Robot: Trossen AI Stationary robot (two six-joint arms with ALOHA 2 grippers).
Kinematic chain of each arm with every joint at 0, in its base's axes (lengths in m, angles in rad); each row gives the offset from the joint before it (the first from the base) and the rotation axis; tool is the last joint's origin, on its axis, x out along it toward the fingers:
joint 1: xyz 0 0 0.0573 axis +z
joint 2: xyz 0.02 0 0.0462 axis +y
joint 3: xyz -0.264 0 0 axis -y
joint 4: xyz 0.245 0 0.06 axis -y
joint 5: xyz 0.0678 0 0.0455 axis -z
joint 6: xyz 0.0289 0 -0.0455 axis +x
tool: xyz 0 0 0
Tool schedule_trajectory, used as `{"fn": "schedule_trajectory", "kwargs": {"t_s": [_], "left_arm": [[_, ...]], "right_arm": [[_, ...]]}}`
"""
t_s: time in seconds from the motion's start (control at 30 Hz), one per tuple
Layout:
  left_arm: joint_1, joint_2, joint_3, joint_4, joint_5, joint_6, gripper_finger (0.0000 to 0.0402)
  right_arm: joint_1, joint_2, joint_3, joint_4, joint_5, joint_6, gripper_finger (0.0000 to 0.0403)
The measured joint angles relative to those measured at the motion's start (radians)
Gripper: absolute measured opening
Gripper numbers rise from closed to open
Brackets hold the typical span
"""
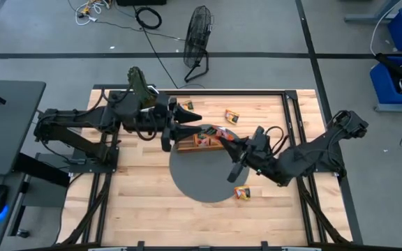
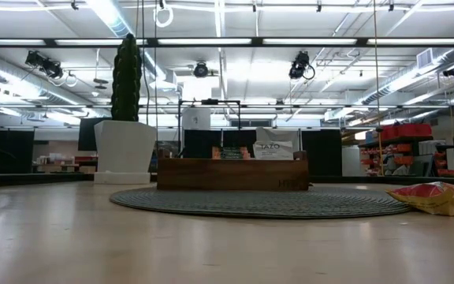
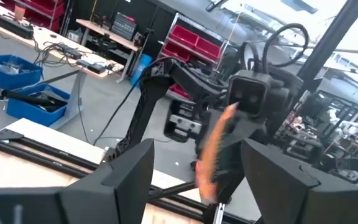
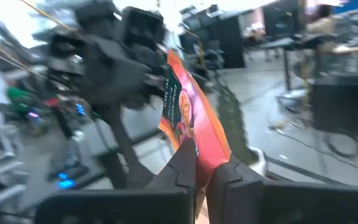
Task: Pick & Place Tea
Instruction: Put the pink tea bag into the middle section of the wooden organizer
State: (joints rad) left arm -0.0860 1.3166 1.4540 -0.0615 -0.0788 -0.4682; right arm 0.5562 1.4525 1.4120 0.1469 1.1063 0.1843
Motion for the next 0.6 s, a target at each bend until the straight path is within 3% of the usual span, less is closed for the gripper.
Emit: {"fn": "schedule_trajectory", "kwargs": {"t_s": [0.23, 0.43, 0.6], "left_arm": [[-0.003, 0.000, 0.000, 0.006, -0.001, -0.020, 0.0241], [-0.007, 0.000, 0.000, 0.006, -0.002, -0.021, 0.0238], [-0.006, 0.000, 0.000, 0.006, -0.003, -0.021, 0.0197]], "right_arm": [[-0.050, 0.000, 0.000, 0.094, -0.070, -0.027, 0.0004], [-0.111, 0.000, 0.000, 0.106, -0.213, 0.021, 0.0004], [-0.132, 0.000, 0.000, 0.098, -0.251, 0.037, 0.0004]]}}
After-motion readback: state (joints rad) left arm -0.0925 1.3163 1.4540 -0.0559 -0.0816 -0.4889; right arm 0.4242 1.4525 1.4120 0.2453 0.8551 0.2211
